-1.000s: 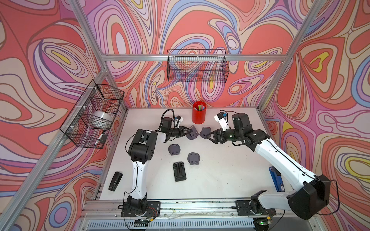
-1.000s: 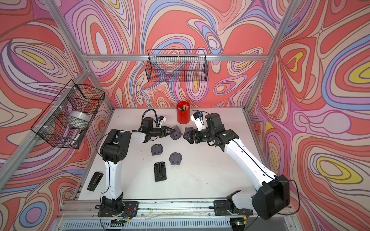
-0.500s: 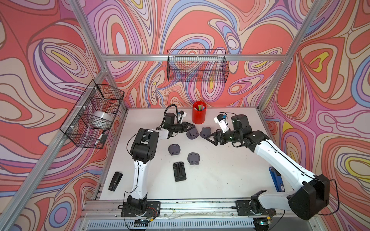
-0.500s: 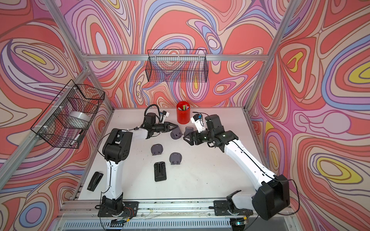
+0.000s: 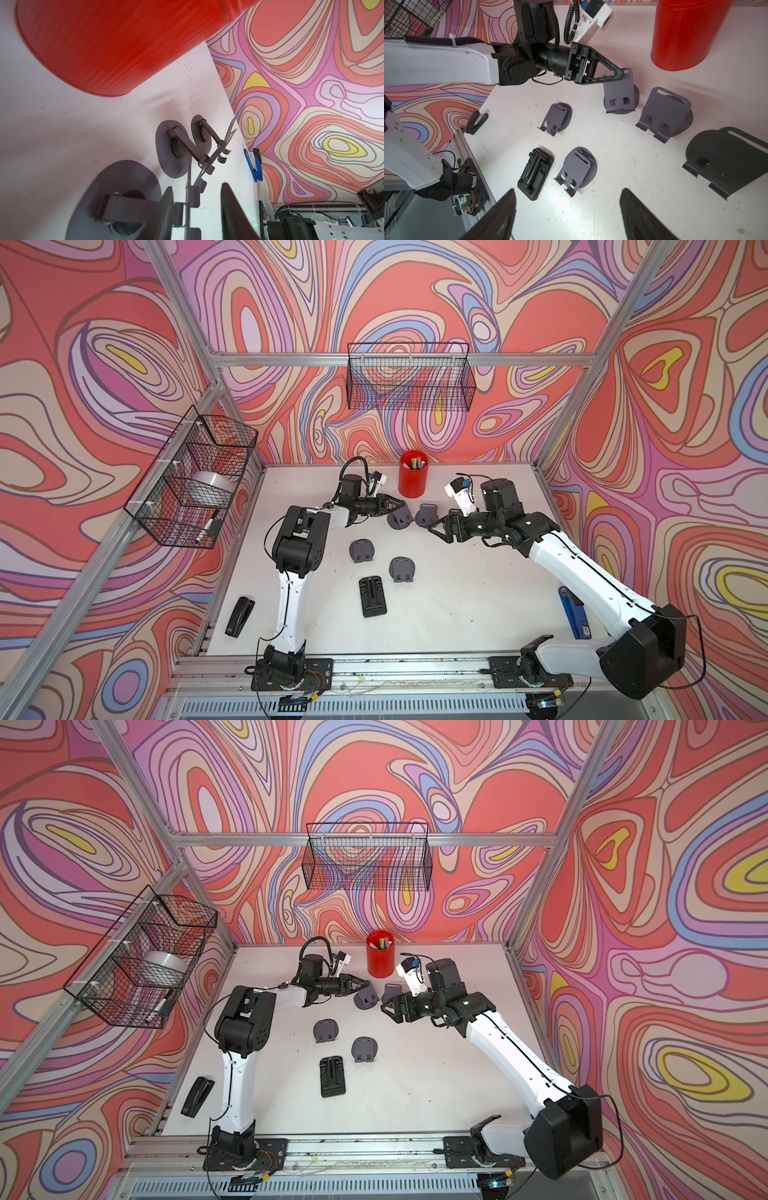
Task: Open the phone stand
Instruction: Adjust the phone stand at the center of the board.
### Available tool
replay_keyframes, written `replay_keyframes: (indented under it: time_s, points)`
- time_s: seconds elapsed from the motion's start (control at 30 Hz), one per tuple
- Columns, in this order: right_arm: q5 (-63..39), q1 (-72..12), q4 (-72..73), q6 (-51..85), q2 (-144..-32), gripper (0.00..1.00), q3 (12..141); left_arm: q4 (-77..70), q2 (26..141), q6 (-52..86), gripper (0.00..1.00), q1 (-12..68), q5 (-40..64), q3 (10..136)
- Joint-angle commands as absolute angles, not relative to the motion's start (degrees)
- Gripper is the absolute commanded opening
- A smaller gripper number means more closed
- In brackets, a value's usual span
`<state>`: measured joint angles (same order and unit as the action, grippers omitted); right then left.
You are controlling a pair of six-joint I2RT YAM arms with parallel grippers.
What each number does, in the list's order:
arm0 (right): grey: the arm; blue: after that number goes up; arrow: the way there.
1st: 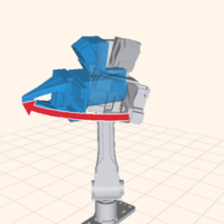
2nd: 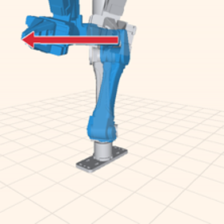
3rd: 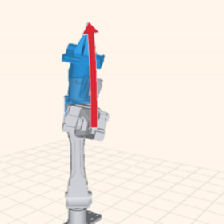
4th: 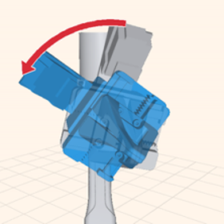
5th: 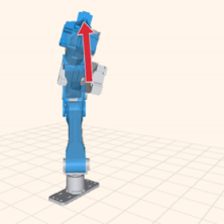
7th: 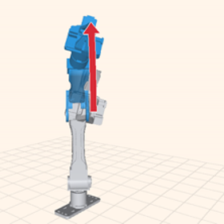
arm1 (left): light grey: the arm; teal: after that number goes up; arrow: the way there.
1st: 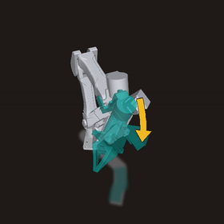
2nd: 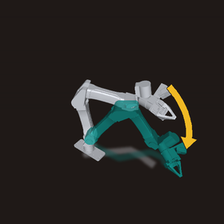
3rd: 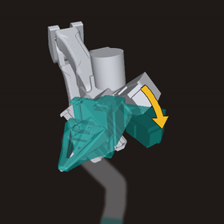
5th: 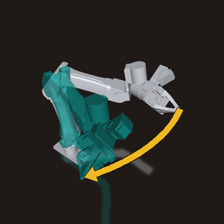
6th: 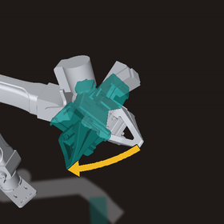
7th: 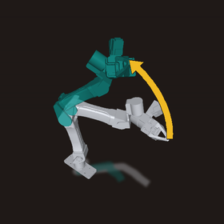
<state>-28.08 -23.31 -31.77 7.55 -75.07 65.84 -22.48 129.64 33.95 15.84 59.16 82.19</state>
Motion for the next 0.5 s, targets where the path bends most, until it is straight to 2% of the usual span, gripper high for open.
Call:
replay_keyframes:
  time_s: [0.0, 0.27, 0.33, 0.47]
  points:
    - [-28.4, -23.1, -31.7, 7.3, -74.6, 0.8, 65.0, -20.8, 129.1, 31.8, 0.35, 16.4, 59.6, 81.0]
    - [-28.5, -23.1, -31.5, 7.3, -74.1, 0.8, 64.4, -18.8, 127.7, 28.9, 0.35, 18.0, 54.4, 78.6]
    - [-28.4, -23.1, -31.6, 7.3, -74.0, 0.8, 64.3, -18.9, 127.3, 28.3, 0.32, 18.1, 53.2, 78.3]
    - [-28.6, -23.1, -31.5, 7.9, -73.9, 0.8, 63.7, -18.7, 126.6, 27.2, 0.21, 18.1, 50.9, 78.0]
